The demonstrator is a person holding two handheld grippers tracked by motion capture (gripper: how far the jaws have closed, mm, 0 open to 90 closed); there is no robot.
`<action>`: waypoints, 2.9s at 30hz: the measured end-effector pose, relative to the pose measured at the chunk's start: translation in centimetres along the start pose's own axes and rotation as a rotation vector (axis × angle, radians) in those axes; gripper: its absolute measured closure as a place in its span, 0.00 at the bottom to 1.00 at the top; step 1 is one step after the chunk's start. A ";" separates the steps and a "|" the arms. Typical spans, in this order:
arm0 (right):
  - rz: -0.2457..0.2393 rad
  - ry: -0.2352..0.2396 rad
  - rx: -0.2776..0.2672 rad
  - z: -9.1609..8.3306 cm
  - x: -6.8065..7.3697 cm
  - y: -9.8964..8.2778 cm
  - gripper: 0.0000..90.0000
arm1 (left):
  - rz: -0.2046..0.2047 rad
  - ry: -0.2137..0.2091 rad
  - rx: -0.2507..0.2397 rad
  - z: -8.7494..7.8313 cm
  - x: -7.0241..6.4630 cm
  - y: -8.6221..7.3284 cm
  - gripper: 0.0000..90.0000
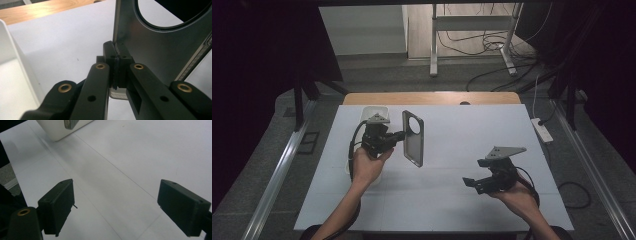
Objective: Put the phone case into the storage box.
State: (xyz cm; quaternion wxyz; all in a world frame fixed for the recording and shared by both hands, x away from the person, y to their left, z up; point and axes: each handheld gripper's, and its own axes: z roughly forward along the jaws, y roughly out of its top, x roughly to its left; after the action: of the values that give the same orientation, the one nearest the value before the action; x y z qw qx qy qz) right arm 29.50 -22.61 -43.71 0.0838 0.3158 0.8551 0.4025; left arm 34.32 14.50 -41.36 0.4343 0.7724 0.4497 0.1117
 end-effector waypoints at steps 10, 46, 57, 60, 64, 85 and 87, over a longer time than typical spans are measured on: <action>0.032 -0.025 -0.004 -1.3 -0.7 -1.3 0.11 | -0.025 0.023 -0.013 -0.9 1.3 0.7 0.99; 0.093 -0.157 -0.019 -4.6 -1.6 -5.6 0.00 | -0.109 0.147 -0.062 -5.5 6.9 2.0 0.99; 0.143 -0.226 -0.043 -6.3 -2.4 -7.0 0.00 | -0.131 0.183 -0.057 -5.9 8.3 2.0 0.99; 0.162 -0.246 -0.045 -6.5 -2.5 -7.4 0.00 | -0.136 0.195 -0.058 -6.0 8.6 2.1 0.99; 0.170 -0.249 -0.055 -6.6 -2.6 -7.5 0.00 | -0.136 0.207 -0.057 -6.0 8.9 2.2 0.99; 0.141 -0.252 -0.022 -6.3 -2.3 -7.4 0.01 | -0.166 0.288 -0.064 -4.6 11.0 2.9 0.99; 0.142 -0.249 -0.021 -6.3 -2.3 -7.4 0.01 | -0.169 0.298 -0.063 -4.3 11.2 3.2 0.99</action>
State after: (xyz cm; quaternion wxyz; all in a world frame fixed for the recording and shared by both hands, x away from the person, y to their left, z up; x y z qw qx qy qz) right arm 25.33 -31.50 -45.29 0.1638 0.4220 0.8095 0.3740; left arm 40.19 25.15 -38.78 0.3946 0.6928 0.5688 0.2019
